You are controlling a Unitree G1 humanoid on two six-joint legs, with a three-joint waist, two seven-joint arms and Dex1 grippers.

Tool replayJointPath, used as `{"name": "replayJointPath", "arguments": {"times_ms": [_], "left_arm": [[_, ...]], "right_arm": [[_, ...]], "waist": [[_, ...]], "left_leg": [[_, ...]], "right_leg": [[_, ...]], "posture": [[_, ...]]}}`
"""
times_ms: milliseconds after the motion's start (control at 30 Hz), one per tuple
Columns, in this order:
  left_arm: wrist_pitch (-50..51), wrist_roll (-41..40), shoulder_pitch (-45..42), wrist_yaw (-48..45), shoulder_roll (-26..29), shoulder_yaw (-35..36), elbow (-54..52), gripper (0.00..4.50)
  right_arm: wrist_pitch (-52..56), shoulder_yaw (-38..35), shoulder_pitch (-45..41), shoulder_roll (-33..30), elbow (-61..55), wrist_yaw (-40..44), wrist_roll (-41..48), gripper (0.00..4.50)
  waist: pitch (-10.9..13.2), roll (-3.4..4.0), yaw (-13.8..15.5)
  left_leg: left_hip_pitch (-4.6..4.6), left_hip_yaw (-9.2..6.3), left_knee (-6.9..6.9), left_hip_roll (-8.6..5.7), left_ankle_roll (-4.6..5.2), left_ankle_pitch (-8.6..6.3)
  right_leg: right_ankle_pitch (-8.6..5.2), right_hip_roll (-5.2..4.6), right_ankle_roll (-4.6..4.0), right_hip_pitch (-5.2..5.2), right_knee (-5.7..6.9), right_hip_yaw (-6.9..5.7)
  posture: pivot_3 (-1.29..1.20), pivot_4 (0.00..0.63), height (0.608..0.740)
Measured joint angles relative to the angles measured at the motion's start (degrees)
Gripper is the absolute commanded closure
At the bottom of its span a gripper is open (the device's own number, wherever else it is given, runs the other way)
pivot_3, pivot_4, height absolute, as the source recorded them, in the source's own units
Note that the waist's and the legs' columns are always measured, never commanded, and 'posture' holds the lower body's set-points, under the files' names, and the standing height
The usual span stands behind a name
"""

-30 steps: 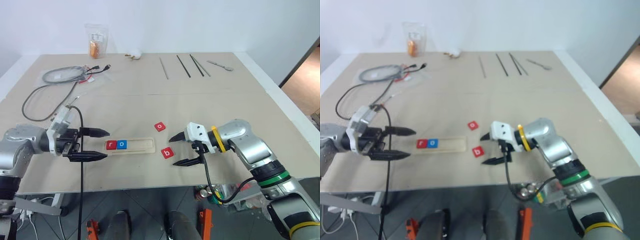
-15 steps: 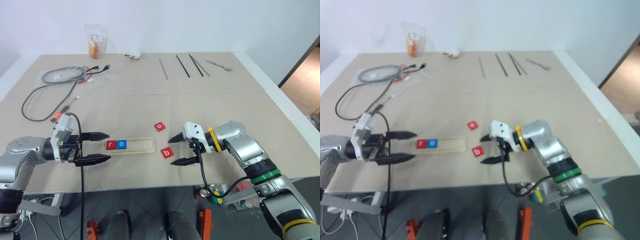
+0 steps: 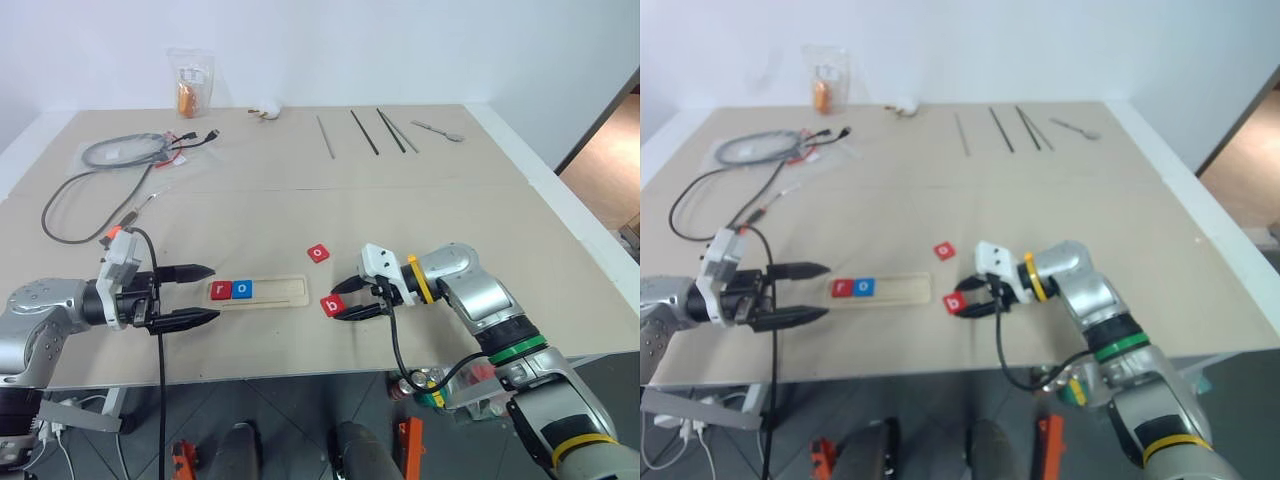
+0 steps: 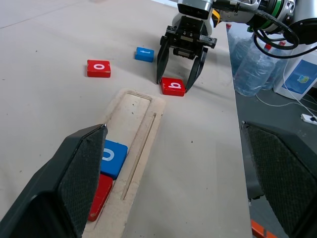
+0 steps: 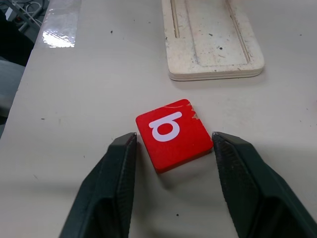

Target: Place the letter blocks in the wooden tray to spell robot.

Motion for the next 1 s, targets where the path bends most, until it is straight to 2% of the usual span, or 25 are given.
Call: {"name": "replayJointPath", "arguments": {"times_ms": [200,300,333,800,1000], "left_arm": [[-0.2,0.1,0.3,0.3,0.0,0.1,0.0,0.00],[-0.2,0.0,0.4,1.2,0.0,1.7,0.2,0.00],[-0.2,0.0,0.4,1.3,0.0,1.9,0.2,0.00],[-0.2,0.5,1.4,1.2,0.0,1.9,0.7,0.00],[-0.3,0.7,1.7,0.6,0.6,2.5,2.4,0.00]], "right_arm": [[0.1,-0.3,0.0,0.1,0.3,0.0,0.2,2.28],[1.6,-1.4,-0.2,0.1,0.3,1.2,1.8,2.83],[1.7,-1.7,-0.3,0.1,0.3,1.2,2.0,3.22],[2.2,-2.2,-0.8,0.8,1.3,-1.4,0.6,3.28],[4.6,-5.0,-6.0,1.3,0.7,-2.2,2.4,3.28]], "waist": [[0.0,0.00,0.0],[0.0,0.00,0.0],[0.0,0.00,0.0],[0.0,0.00,0.0],[0.0,0.00,0.0]], "left_leg": [[0.00,0.00,0.00,0.00,0.00,0.00],[0.00,0.00,0.00,0.00,0.00,0.00],[0.00,0.00,-0.01,0.00,0.00,0.00],[0.00,0.00,-0.02,0.00,-0.01,0.00],[0.00,0.02,-0.07,0.01,-0.01,-0.01]], "right_leg": [[0.00,-0.01,0.00,0.00,0.00,0.00],[0.00,0.00,0.00,-0.01,0.00,0.00],[-0.01,0.00,0.00,-0.01,0.00,0.00],[0.00,0.00,-0.02,-0.04,0.00,0.00],[-0.02,-0.01,-0.04,-0.06,0.00,0.00]], "posture": [[0.00,0.150,0.740],[0.00,0.150,0.740],[0.00,0.150,0.740],[0.00,0.150,0.740],[0.00,0.150,0.740]]}}
